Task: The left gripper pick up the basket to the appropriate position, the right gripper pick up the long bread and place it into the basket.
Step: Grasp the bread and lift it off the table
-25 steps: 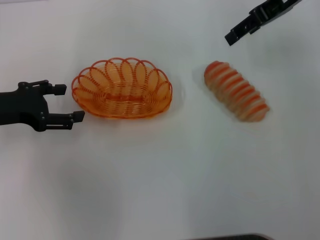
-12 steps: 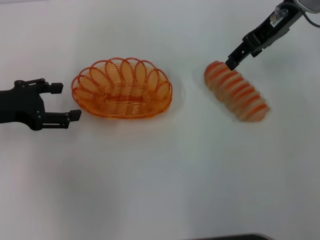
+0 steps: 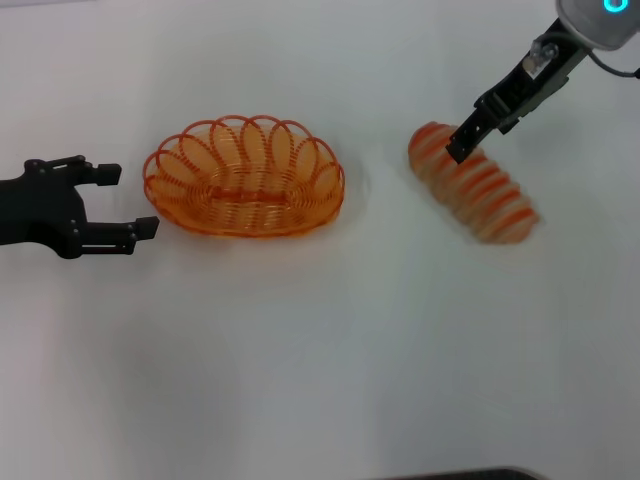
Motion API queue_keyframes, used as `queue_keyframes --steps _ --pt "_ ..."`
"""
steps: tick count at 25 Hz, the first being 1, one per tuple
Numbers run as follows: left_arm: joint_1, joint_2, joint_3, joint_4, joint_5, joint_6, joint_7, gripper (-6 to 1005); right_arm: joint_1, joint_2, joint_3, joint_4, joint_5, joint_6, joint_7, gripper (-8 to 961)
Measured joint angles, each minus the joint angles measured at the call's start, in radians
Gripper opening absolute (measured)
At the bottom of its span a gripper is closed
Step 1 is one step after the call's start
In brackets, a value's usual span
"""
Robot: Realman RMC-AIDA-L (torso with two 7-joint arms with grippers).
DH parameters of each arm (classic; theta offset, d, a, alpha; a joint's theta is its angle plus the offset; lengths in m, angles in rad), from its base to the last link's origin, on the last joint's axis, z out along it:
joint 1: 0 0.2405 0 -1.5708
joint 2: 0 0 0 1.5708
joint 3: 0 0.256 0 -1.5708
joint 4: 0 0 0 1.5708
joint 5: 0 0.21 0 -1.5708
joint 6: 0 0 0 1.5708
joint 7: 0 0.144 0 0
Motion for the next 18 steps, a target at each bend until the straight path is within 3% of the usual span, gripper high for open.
queue_keyframes --steps 8,18 --pt "0.003 0.0 0.0 -0.004 -0.001 -0.005 0.008 888 0.001 0.03 -0.019 0.005 -0.059 0.041 0.009 820" --pt "0.002 0.0 0.006 -0.005 -0.001 -0.016 0.013 888 0.008 0.039 -0.056 0.055 -0.06 0.065 0.029 821"
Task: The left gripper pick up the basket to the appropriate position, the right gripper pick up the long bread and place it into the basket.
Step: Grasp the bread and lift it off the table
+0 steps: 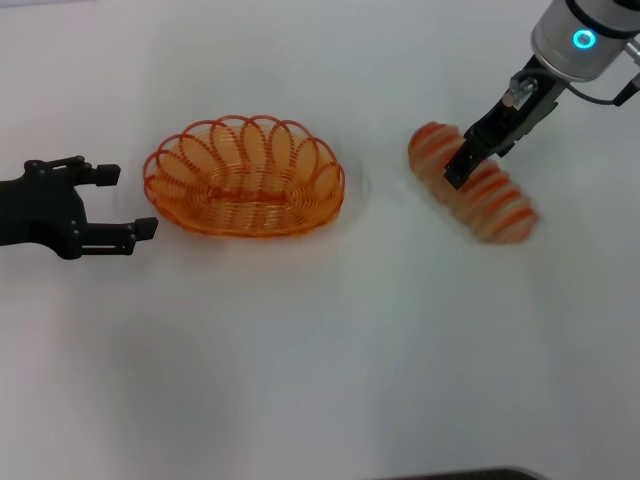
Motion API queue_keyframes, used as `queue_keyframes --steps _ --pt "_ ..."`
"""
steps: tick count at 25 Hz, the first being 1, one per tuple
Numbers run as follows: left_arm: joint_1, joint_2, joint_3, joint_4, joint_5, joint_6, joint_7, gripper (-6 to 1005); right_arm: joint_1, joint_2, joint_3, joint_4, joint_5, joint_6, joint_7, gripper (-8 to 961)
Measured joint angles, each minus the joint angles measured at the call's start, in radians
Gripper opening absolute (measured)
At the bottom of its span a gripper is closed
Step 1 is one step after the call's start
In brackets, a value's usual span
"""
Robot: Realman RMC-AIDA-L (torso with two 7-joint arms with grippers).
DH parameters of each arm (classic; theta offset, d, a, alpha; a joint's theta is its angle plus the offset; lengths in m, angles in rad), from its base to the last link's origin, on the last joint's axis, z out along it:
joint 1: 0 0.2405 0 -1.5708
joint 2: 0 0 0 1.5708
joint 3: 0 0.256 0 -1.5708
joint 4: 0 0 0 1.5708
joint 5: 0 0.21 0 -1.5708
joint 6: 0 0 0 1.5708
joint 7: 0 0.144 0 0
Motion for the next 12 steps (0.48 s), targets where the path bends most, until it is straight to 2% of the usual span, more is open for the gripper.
queue_keyframes --steps 12 --pt "0.0 -0.002 0.002 0.0 0.0 0.0 0.009 888 0.007 0.003 -0.014 0.054 -0.029 0.032 0.019 821"
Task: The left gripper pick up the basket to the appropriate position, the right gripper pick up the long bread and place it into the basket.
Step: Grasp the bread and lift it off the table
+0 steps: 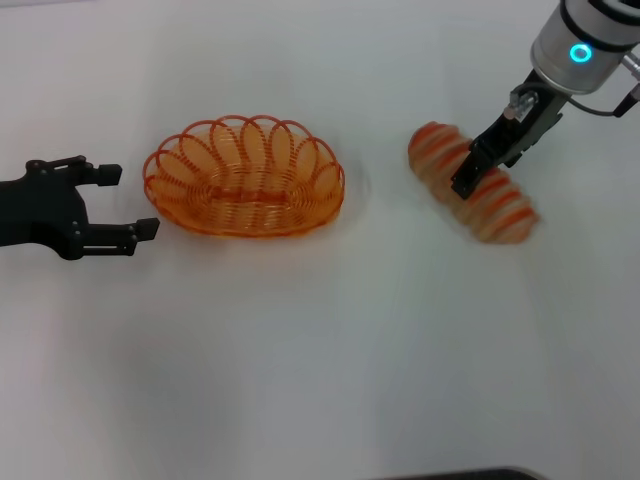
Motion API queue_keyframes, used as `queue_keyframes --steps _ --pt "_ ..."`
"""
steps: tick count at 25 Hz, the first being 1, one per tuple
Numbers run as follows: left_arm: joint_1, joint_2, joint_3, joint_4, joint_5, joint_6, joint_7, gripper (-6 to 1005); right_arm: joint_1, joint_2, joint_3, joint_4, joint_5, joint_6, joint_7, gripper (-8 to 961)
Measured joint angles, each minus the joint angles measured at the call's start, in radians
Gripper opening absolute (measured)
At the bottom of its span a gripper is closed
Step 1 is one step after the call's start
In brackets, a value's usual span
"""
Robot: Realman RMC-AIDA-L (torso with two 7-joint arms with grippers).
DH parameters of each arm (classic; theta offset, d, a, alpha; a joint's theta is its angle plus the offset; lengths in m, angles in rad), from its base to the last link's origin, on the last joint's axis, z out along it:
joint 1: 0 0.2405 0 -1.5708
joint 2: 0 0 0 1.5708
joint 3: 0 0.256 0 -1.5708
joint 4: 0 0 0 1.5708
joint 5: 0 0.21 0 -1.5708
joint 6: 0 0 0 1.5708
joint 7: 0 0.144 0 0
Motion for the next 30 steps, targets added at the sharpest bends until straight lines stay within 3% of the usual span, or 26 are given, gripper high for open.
queue_keyframes --steps 23,28,30 --pt "-0.004 0.002 0.001 0.004 0.0 0.001 0.001 888 0.004 0.003 -0.001 0.054 -0.006 0.037 0.0 747" --pt "-0.004 0.002 -0.003 0.002 0.0 0.001 0.002 887 0.001 0.003 -0.003 0.054 -0.006 0.037 -0.008 595" --pt "-0.004 0.002 -0.003 0.002 0.0 0.001 0.002 887 0.0 0.003 -0.003 0.054 -0.006 0.037 -0.008 578"
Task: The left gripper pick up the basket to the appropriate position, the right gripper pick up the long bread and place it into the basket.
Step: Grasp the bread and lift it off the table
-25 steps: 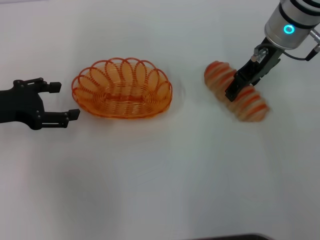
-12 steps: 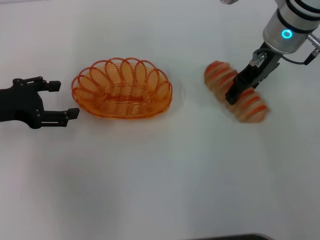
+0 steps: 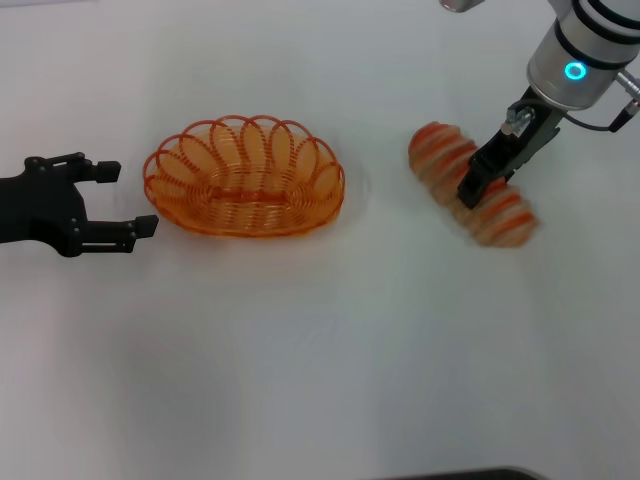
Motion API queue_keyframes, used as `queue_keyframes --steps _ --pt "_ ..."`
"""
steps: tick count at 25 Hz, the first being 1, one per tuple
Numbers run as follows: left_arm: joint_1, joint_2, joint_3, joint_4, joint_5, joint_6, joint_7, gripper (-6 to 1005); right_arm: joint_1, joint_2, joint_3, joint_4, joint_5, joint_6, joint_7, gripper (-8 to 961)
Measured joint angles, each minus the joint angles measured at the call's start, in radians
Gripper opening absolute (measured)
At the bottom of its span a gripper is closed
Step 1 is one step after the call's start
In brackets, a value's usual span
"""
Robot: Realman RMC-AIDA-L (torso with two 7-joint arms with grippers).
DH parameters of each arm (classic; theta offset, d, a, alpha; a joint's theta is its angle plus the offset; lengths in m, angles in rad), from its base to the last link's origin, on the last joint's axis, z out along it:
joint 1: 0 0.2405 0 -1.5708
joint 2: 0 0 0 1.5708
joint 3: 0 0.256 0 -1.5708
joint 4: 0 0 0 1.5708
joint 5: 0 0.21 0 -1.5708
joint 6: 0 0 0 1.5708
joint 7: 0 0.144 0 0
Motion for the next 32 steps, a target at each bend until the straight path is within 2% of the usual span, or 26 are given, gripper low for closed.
queue_keyframes --steps 32 --pt "-0.001 0.0 -0.001 0.004 0.0 0.003 0.0 888 -0.005 -0.003 0.003 -0.014 0.005 -0.013 -0.014 335"
